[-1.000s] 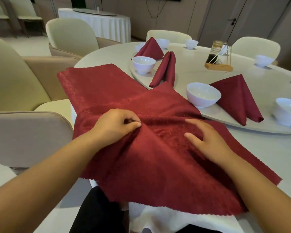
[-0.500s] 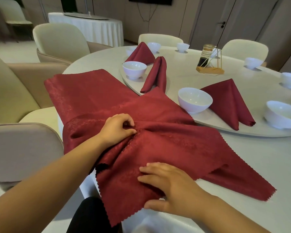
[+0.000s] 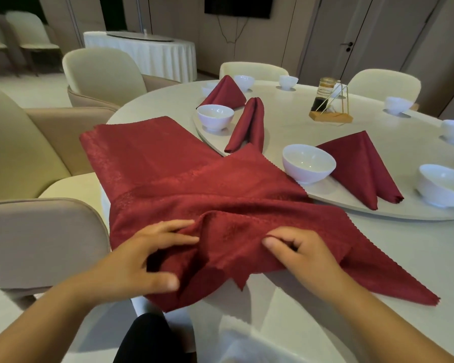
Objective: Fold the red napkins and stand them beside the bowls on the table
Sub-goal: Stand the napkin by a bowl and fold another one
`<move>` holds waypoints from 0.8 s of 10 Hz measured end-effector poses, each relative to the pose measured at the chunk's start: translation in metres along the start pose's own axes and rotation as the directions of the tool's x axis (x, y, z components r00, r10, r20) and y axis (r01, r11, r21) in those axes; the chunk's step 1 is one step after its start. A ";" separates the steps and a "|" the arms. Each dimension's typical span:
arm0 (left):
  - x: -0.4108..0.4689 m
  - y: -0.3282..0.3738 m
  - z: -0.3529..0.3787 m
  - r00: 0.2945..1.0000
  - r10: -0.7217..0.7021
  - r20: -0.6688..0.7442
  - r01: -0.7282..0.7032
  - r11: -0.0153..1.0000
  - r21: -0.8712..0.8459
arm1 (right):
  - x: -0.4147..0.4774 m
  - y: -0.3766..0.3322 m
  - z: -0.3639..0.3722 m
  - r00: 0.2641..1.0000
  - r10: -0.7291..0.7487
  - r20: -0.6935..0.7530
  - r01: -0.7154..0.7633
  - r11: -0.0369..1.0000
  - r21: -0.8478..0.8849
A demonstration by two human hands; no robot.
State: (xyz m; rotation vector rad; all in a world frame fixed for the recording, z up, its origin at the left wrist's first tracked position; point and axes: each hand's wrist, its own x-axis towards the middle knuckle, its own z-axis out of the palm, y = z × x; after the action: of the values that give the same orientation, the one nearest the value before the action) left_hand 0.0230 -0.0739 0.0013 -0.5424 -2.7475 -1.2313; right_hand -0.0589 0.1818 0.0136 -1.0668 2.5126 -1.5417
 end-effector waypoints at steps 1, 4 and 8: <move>-0.006 0.002 0.009 0.982 -0.121 0.143 0.102 0.986 0.130 | 0.004 -0.015 -0.012 0.999 0.047 0.008 -0.048 0.996 0.079; -0.016 0.039 0.004 0.971 -0.171 0.165 0.164 0.985 0.051 | 0.012 -0.031 -0.037 0.923 0.384 -0.023 -0.338 0.839 0.427; -0.002 0.025 0.013 0.889 -0.308 -0.340 0.296 0.951 -0.087 | 0.041 -0.019 -0.040 0.858 0.514 -0.007 -0.458 0.771 0.443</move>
State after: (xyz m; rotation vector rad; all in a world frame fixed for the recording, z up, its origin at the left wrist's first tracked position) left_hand 0.0348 -0.0492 0.0096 0.1102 -2.5669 -1.2851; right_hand -0.0938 0.1853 0.0633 -0.2287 2.1031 -1.8847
